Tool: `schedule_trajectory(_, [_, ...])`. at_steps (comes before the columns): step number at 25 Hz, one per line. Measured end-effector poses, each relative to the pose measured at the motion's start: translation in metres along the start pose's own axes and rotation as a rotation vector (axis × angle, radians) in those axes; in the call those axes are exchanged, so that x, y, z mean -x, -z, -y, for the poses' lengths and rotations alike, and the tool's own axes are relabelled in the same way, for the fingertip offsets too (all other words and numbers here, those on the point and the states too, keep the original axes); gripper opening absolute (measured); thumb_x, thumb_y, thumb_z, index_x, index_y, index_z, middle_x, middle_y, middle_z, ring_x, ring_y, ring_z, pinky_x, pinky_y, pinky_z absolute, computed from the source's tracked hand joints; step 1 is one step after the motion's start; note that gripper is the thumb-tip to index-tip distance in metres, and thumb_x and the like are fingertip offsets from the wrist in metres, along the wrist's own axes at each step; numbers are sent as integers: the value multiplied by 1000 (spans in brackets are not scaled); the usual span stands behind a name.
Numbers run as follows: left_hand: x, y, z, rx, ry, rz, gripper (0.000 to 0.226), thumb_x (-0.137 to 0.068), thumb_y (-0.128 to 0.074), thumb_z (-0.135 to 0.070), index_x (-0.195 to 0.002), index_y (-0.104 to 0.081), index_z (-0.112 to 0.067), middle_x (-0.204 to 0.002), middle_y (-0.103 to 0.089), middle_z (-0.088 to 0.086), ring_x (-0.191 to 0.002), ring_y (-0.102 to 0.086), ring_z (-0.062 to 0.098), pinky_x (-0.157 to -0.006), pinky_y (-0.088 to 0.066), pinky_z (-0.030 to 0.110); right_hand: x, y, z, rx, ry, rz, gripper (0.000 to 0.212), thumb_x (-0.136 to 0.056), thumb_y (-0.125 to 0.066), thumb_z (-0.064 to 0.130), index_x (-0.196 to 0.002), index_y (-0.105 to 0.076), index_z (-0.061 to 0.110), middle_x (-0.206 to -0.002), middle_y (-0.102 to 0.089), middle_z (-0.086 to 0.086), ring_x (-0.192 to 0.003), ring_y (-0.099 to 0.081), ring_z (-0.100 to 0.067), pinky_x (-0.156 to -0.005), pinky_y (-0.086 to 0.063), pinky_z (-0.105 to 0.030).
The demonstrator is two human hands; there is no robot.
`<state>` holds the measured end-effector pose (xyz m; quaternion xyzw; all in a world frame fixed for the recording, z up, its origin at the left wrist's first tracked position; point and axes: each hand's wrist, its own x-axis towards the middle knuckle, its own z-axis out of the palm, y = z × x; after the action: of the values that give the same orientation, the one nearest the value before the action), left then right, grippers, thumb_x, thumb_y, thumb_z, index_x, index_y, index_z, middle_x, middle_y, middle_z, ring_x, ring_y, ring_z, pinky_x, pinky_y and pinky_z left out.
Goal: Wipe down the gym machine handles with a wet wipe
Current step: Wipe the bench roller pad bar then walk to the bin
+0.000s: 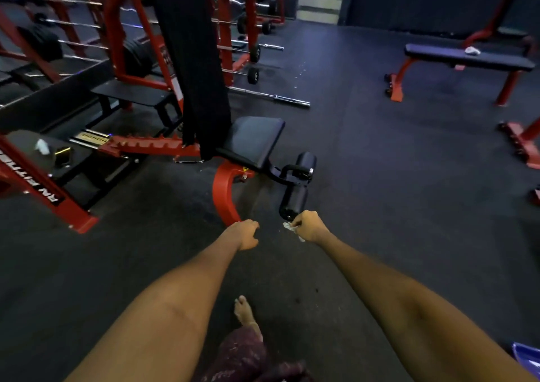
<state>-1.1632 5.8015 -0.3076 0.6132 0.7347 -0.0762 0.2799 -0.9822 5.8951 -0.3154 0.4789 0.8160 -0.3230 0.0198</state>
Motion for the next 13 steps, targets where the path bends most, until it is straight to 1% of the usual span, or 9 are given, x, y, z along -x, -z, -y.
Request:
schedule_trajectory(4, [-77, 26, 6, -5, -24, 40, 55, -91, -55, -24, -140, -38, -9, -141, -42, 12, -125, -45, 30, -105, -37, 38, -65, 22, -14, -43, -35, -18, 18, -85, -53, -5, -89, -70, -4, -94, -68, -19, -84, -65, -34, -75, -56, -39])
schedule_trajectory(7, [-139, 49, 11, -14, -29, 87, 55, -92, -55, -24, -142, -35, -10, -142, -39, 11, -127, -44, 30, -106, -36, 38, -122, 39, -26, -29, -94, 27, 19, -84, -53, -5, -92, -71, -4, -95, -69, -19, -85, -65, -33, -76, -55, -39])
schedule_trajectory(9, [-175, 64, 15, -46, -49, 111, 55, -92, -54, -24, -142, -35, -11, -143, -38, 10, -128, -42, 30, -107, -34, 38, -157, 50, -30, -55, -134, 35, 23, -83, -52, -5, -94, -71, -3, -96, -69, -18, -87, -65, -30, -78, -55, -39])
schedule_trajectory(11, [-214, 79, 20, -74, -60, 103, 54, -92, -54, -25, -140, -36, -11, -142, -39, 9, -128, -42, 30, -108, -33, 39, -189, 59, -33, -85, -145, 17, 23, -84, -52, -4, -98, -71, -2, -100, -69, -15, -89, -64, -27, -80, -54, -36])
schedule_trajectory(13, [-250, 88, 20, -75, -71, 109, 53, -91, -55, -25, -138, -39, -9, -141, -41, 10, -128, -43, 28, -110, -30, 38, -216, 70, -39, -77, -154, 38, 21, -86, -53, 0, -98, -71, -1, -98, -69, -14, -86, -63, -22, -79, -53, -32])
